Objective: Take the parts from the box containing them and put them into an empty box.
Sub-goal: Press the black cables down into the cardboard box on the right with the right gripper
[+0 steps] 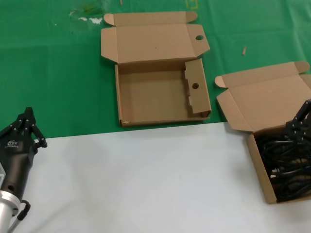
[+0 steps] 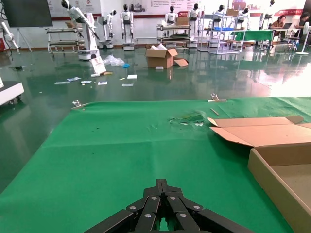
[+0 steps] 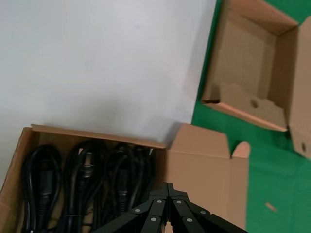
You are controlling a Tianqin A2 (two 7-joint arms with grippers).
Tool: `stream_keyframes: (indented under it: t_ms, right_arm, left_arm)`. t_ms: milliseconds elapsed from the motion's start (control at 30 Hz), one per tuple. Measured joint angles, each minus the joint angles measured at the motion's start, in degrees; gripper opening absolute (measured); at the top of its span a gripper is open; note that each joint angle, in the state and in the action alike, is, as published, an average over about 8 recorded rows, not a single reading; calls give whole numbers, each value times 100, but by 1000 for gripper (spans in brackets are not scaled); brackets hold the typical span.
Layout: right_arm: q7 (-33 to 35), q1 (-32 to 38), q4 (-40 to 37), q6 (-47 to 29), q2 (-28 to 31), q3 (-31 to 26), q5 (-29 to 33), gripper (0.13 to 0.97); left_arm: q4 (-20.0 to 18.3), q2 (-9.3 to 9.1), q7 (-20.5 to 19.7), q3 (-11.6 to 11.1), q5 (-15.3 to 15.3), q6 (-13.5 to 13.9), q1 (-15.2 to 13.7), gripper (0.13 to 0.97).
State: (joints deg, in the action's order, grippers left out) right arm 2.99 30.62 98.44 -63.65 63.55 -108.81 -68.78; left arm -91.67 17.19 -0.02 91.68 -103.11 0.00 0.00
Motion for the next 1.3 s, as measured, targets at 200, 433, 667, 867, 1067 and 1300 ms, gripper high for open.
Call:
stream_keyframes:
  t_ms: [200,433,667,867,1067,1300]
  right_arm:
    - [-87,-18,118,-93,68,13,70,139]
    - [26,-48,-77,0,-59,-49,173,156]
    - [153,-36,-338,85,-222,-130,231,173]
    - [236,-21,-513,130,-337,-195,258,239]
    - [328,18,-713,170,-456,-265,279,327]
    - [413,75,-898,169,-538,-330,282,439]
  left_arm:
    - [0,0,0,0,0,0,0,140]
    - [0,0,0,0,0,0,0,140]
    - [0,0,0,0,0,0,0,140]
    - [0,0,0,0,0,0,0,140]
    - [0,0,0,0,0,0,0,140]
    - [0,0,0,0,0,0,0,140]
